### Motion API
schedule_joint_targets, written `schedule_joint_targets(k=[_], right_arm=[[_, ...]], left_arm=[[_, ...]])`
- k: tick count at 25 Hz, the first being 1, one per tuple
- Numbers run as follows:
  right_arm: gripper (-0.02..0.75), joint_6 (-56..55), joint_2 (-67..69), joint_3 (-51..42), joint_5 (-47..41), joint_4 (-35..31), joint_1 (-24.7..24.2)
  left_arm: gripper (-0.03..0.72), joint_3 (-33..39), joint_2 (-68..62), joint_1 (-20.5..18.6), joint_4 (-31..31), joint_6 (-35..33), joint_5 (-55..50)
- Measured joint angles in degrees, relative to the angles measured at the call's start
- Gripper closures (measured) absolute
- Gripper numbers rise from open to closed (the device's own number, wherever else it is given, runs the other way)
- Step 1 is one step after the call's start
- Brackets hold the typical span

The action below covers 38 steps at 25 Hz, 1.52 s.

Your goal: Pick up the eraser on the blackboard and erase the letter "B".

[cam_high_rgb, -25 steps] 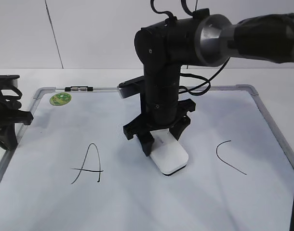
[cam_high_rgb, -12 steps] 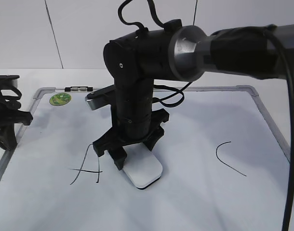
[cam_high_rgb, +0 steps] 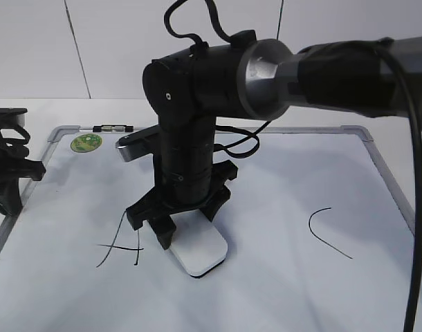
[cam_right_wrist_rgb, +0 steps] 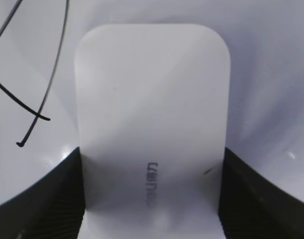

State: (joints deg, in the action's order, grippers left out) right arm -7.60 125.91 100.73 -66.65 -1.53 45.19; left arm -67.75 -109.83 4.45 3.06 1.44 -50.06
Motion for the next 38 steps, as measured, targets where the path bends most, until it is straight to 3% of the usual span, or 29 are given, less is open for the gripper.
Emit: schedule_joint_targets(k=[9, 13, 21, 32, 38], right_arm=[[0.184, -1.31, 0.1, 0.0, 0.12, 0.97, -0.16], [0.184, -2.37, 0.1, 0.11, 0.12, -0.62, -2.55], [0.184, -3.37, 0.1, 0.3, -0.19, -0.99, -11.87], [0.184, -3.49, -2.11, -0.72, -1.29, -0.12, -12.63], [0.184, -4.62, -7.68, -0.8, -3.04, 1.85, -16.97]], left_arm=[[0.671, 0.0, 0.0, 0.0, -0.09, 0.0, 0.0], [0.671, 0.0, 0.0, 0.0, -0.09, 0.0, 0.0], [0.671, 0.0, 0.0, 0.0, -0.09, 0.0, 0.0], [0.671, -0.03, 0.0, 0.0, -0.09, 0.0, 0.0], [0.671, -0.12, 0.0, 0.0, -0.09, 0.0, 0.0]])
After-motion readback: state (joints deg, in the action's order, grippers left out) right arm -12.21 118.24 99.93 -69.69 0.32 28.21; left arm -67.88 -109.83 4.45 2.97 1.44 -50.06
